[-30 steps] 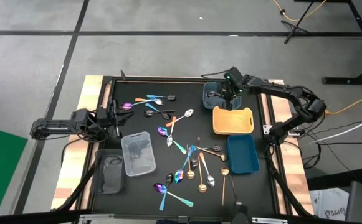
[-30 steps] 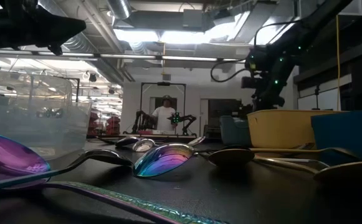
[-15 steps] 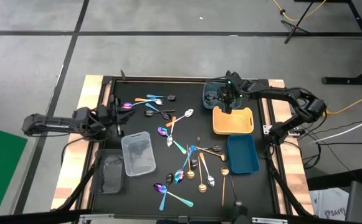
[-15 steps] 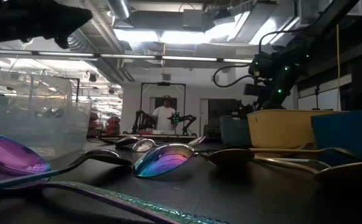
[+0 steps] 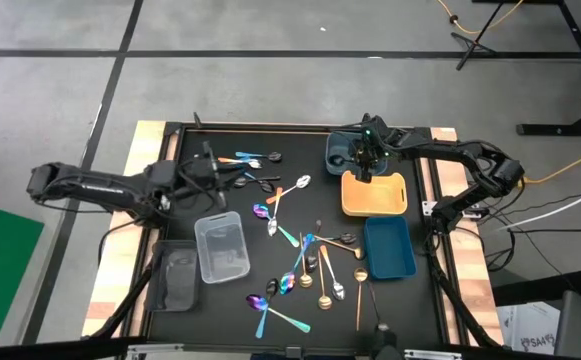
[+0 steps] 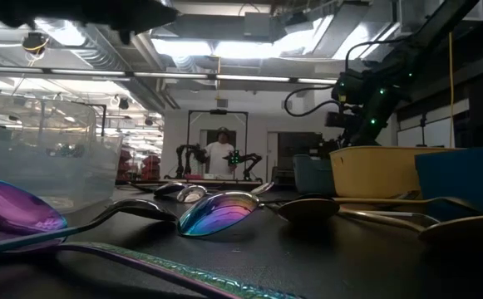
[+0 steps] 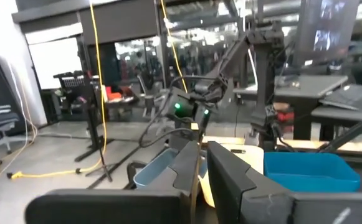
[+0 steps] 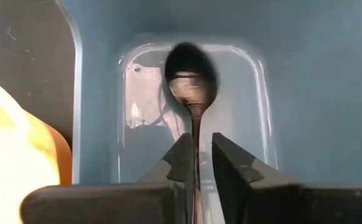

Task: Sort silverware by color (type)
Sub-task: Put the black spoon into the light blue bin

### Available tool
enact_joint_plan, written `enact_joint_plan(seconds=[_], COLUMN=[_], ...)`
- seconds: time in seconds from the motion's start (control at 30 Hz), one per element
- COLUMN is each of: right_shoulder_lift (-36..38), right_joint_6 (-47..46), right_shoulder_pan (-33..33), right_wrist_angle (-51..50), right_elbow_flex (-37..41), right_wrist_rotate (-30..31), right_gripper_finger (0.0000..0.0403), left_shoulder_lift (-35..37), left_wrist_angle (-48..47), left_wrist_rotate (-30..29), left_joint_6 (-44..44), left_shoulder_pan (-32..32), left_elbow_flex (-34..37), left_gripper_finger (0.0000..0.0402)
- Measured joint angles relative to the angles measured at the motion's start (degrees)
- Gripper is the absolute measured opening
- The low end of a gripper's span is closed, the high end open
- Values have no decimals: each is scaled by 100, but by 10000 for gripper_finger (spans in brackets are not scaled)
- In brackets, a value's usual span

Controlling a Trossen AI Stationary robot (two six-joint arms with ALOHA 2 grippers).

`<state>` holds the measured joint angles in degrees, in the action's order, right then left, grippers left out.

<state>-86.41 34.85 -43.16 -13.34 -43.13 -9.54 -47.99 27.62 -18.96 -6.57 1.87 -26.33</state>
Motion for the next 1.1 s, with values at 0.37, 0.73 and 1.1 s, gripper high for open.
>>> enact_joint_plan(seconds=[0.37, 0.73, 1.1], right_shoulder_lift=[-2, -4, -4], right_joint_6=[-2, -2, -3], right_shoulder_pan=[0, 0, 0], right_wrist_angle=[-2, -7, -4], right_elbow_flex=[0, -2, -2], right_wrist_rotate=[2, 4, 4], right_gripper_finger=[71, 72, 72], left_shoulder_lift=[-1520, -2219, -2786], left_wrist_angle=[-1781, -4416, -6310], left_wrist_rotate=[44, 56, 1214], left_joint_6=[23, 612, 1102], left_shoulder_pan=[414, 1139, 2154], left_elbow_flex=[-1934, -3427, -3560], left_gripper_finger=[43, 112, 117])
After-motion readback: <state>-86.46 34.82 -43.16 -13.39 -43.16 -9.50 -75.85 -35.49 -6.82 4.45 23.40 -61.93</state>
